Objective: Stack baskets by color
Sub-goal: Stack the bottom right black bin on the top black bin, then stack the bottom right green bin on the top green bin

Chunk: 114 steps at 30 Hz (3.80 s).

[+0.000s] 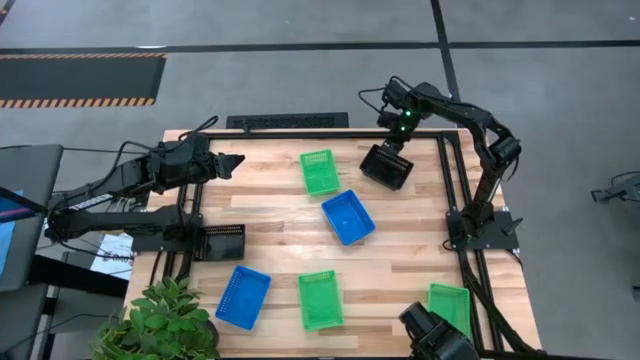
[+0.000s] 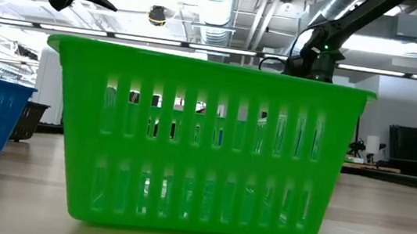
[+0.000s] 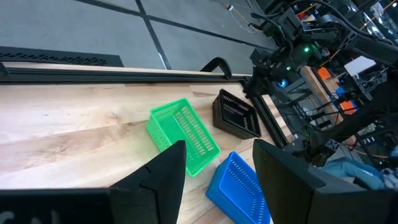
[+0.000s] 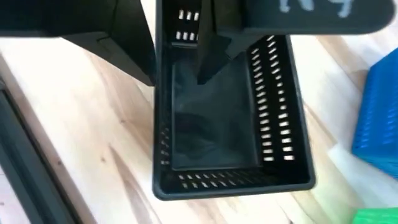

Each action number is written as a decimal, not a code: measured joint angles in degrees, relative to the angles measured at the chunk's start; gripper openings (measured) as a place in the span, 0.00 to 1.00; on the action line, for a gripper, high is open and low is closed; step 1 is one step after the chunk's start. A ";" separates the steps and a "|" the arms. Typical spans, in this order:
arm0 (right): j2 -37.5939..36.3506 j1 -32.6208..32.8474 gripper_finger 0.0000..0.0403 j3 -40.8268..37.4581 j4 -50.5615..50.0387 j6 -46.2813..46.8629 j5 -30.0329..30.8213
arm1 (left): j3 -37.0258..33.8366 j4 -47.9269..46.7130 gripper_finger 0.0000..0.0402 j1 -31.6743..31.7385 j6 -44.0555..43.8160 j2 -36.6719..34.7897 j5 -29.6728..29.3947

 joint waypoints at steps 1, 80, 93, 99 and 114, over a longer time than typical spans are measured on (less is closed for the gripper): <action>0.00 0.04 0.35 0.00 0.01 0.00 0.86 | 0.00 0.00 0.43 -0.01 -0.02 -0.01 0.01; -31.91 102.53 0.44 -43.05 15.26 94.99 1.22 | -0.02 -15.85 0.43 -2.48 12.77 0.74 15.82; -31.91 102.41 0.29 -47.62 19.85 94.56 1.24 | -0.02 -16.20 0.43 -2.48 12.74 0.74 15.99; -31.93 102.27 0.04 -47.67 20.71 94.53 1.22 | -0.02 -16.50 0.43 -2.48 12.75 0.74 15.99; -35.16 79.87 0.02 -37.20 15.70 74.17 5.89 | -0.02 -16.50 0.43 -2.48 15.30 0.74 16.05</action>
